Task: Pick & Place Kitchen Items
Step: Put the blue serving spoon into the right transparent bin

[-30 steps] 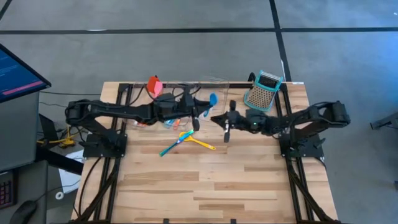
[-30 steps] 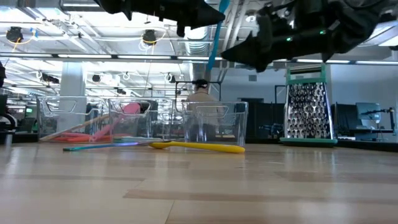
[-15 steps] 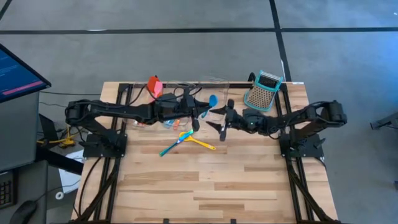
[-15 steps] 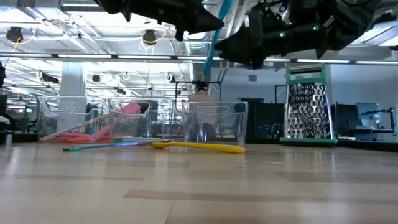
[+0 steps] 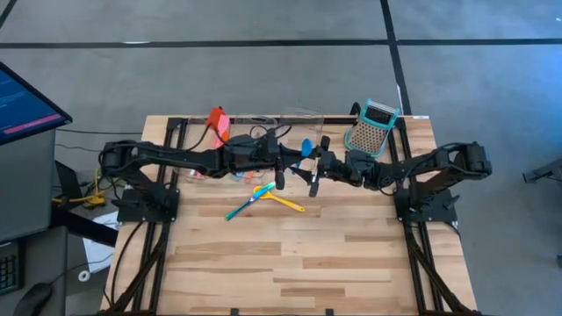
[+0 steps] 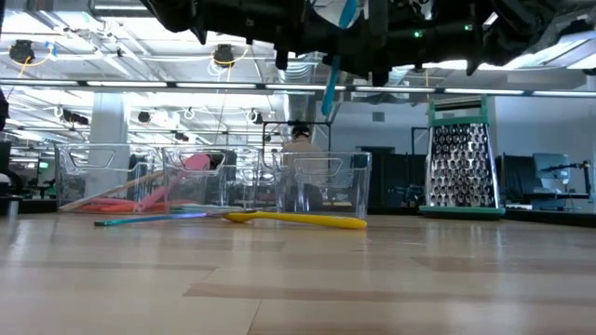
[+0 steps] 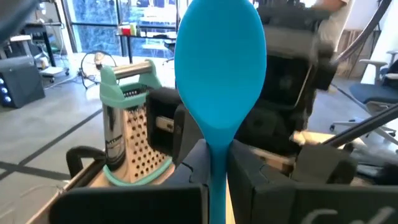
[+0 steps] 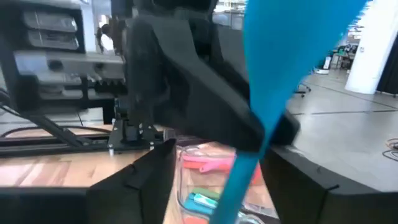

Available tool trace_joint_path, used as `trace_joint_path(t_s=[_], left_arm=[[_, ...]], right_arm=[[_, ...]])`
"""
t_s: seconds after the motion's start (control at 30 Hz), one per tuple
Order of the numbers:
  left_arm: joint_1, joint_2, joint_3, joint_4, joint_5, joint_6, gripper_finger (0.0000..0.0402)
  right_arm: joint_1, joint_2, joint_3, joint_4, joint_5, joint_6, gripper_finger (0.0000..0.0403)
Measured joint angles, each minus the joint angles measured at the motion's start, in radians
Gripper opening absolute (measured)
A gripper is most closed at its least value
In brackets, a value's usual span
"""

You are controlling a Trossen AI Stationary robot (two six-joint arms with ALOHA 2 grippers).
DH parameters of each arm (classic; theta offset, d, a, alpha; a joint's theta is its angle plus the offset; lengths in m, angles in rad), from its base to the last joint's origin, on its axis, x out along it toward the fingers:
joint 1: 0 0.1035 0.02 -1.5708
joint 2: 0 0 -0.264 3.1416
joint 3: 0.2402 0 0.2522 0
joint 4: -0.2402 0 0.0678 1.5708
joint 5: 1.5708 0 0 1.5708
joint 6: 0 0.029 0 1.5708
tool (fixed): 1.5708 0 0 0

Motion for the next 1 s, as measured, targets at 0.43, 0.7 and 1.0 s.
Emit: trace_joint_path(t_s=[0.43, 0.7, 1.0], left_arm=[[0.0, 0.01, 0.0, 0.024, 0.0, 0.013, 0.0006], [0.0, 0.01, 0.0, 0.026, 0.001, 0.026, 0.0024], [0.01, -0.001, 0.0, 0.023, -0.002, 0.024, 0.0066]], right_arm=[[-0.001, -0.002, 0.002, -0.041, 0.007, 0.006, 0.0029], [-0.001, -0.003, 0.002, -0.044, 0.025, 0.007, 0.0027], [0.004, -0.054, 0.001, -0.098, 0.007, 0.008, 0.0025]])
